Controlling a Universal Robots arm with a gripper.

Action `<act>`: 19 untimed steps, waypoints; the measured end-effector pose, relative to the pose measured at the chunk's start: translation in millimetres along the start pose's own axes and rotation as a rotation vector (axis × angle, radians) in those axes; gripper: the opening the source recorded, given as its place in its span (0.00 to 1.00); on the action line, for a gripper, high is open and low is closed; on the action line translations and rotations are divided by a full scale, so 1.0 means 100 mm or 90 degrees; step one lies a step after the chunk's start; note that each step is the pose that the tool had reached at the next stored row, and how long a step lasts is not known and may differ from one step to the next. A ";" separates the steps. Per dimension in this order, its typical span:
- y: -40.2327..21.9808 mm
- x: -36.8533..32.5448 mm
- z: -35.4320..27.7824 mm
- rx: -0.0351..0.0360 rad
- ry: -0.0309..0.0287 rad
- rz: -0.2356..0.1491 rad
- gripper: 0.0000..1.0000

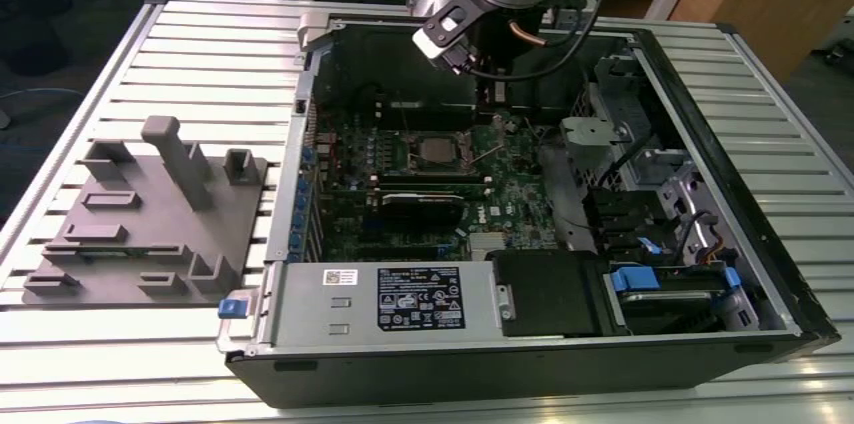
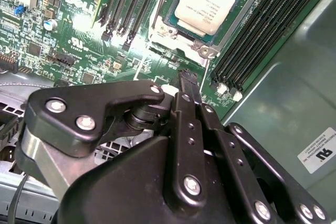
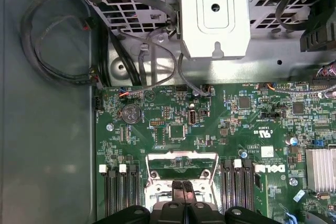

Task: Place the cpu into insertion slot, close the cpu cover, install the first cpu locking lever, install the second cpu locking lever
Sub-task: 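Close the cpu cover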

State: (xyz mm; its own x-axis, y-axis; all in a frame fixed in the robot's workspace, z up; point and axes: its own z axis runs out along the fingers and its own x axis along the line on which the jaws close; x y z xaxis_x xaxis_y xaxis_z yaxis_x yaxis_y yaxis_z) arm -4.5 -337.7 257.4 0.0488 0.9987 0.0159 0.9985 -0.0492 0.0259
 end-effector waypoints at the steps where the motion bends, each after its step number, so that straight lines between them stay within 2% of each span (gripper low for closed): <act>1: 0.004 0.000 0.000 0.0000 0.0000 0.000 0.11; 5: 0.050 0.002 0.002 0.0000 -0.0001 0.000 0.11; 19: 0.299 0.015 0.011 0.0000 0.0000 0.000 0.11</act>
State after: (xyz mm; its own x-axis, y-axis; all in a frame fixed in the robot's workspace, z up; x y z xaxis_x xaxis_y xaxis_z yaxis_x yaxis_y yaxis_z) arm 25.5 -337.7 257.1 0.0487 0.9987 0.0158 0.9985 -0.0491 0.0259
